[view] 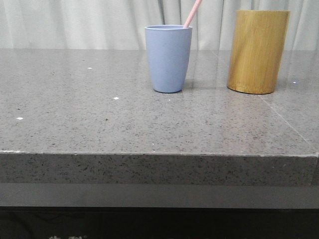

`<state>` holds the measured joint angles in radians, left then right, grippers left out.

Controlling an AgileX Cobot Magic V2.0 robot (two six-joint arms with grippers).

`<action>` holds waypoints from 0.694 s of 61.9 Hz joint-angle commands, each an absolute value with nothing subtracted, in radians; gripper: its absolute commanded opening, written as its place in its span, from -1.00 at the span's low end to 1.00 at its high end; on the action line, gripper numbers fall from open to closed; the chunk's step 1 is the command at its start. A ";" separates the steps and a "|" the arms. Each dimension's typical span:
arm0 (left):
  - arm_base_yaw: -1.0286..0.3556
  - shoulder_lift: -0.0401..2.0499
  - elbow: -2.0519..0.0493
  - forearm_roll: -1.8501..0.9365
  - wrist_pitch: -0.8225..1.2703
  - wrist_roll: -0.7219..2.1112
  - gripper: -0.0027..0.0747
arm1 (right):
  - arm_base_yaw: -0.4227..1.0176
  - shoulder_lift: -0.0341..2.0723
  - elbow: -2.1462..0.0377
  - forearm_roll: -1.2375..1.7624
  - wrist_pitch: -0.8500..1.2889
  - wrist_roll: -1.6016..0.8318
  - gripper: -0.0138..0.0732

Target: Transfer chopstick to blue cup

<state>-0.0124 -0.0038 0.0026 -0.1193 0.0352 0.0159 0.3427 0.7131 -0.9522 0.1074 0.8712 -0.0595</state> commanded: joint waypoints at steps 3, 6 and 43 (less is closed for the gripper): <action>-0.013 -0.029 0.017 -0.128 -0.044 0.014 -0.98 | 0.342 0.715 -0.979 0.105 0.800 -0.063 -0.84; -0.013 -0.029 0.017 -0.128 -0.044 0.014 -0.98 | 0.342 0.715 -0.979 0.105 0.800 -0.063 -0.84; -0.013 -0.027 0.017 -0.128 -0.044 0.014 -0.98 | 0.307 0.664 -0.942 0.094 0.757 -0.063 -0.84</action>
